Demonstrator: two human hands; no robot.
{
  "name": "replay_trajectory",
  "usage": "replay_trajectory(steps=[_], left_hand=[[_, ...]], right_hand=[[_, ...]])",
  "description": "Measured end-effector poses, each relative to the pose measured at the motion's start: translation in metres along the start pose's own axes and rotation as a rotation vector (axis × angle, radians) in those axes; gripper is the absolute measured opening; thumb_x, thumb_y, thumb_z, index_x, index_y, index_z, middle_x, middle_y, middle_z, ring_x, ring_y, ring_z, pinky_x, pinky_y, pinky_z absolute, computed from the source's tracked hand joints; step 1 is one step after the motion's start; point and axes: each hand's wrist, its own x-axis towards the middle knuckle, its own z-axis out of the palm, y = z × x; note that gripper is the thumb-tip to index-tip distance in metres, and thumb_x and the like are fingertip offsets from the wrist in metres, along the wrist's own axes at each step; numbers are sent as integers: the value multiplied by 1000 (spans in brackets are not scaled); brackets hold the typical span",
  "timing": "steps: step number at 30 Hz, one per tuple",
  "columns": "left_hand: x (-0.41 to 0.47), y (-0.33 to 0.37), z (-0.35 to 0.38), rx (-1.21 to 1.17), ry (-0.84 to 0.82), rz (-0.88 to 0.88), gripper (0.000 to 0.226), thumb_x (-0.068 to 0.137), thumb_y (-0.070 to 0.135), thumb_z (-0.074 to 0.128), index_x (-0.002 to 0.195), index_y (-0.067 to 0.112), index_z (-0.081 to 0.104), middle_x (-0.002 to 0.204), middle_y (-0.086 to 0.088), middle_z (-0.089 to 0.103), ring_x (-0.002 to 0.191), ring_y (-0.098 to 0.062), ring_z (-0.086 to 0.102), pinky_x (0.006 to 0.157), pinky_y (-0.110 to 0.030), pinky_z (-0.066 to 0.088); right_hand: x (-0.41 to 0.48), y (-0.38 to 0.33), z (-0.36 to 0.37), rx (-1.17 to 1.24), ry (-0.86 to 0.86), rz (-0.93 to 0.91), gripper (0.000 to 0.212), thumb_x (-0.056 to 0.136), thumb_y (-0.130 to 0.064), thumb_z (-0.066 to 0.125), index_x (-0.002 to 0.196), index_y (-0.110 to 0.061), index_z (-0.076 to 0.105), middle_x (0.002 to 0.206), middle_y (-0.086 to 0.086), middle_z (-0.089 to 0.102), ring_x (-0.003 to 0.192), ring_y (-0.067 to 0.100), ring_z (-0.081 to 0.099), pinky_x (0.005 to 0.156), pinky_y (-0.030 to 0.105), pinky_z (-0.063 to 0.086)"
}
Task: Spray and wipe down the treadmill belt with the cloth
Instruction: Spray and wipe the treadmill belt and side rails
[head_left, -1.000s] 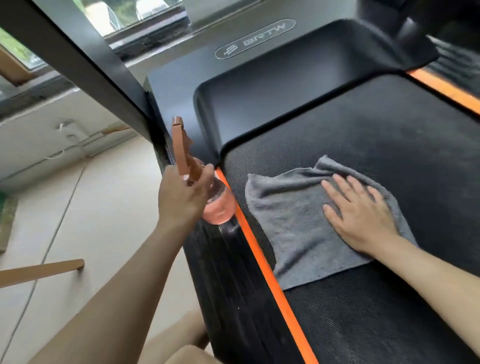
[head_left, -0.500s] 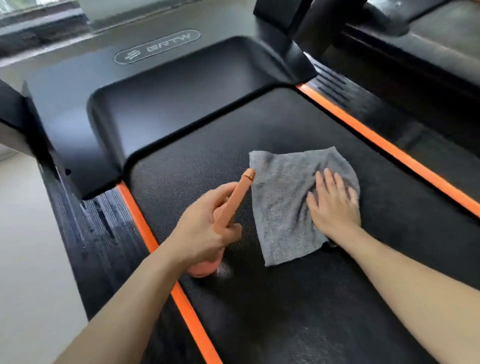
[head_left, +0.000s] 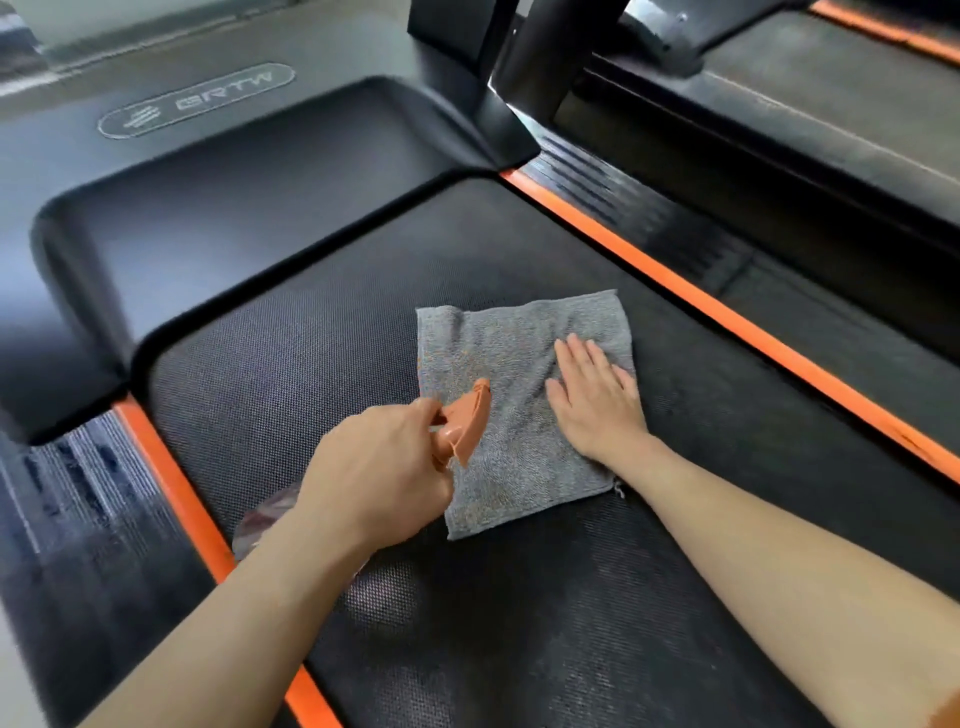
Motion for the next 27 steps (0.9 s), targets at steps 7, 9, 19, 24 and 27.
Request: replay_trajectory(steps=[7, 9, 19, 24, 27], left_hand=[[-10, -2, -6, 276, -135, -42, 18, 76, 35, 50, 87, 23, 56, 73, 3, 55, 73, -27, 59, 61, -30, 38], [-10, 1, -8, 295, -187, -39, 16, 74, 33, 51, 83, 22, 58, 66, 6, 50, 66, -23, 56, 60, -28, 39], [-6, 23, 3, 126, -171, 59, 19, 80, 37, 50, 92, 24, 58, 84, 4, 63, 80, -25, 65, 65, -30, 47], [-4, 32, 1, 101, -81, 49, 16, 83, 39, 50, 90, 25, 53, 82, 8, 58, 77, -22, 61, 62, -30, 38], [-12, 28, -1, 95, -106, 7, 20, 79, 40, 48, 92, 26, 54, 82, 9, 56, 77, -21, 60, 62, -30, 40]], right_hand=[[40, -11, -22, -66, -104, 87, 65, 104, -53, 15, 160, -23, 1, 167, -3, -10, 153, 18, -9, 121, 52, -3], [50, -22, -21, -12, -110, 142, 65, 104, -50, 17, 160, -20, 0, 167, 0, -12, 153, 21, -12, 121, 53, -5], [12, -27, 2, -73, 20, -21, 60, 105, -46, 14, 160, -24, 2, 167, -2, -11, 152, 16, -13, 122, 47, -8], [-28, -32, 10, -92, -42, -157, 63, 105, -49, 14, 159, -23, -3, 165, -2, -18, 151, 15, -20, 123, 46, -9], [-31, -8, 3, -132, -54, -189, 66, 103, -55, 14, 159, -26, -4, 165, -6, -16, 151, 13, -17, 121, 43, -9]])
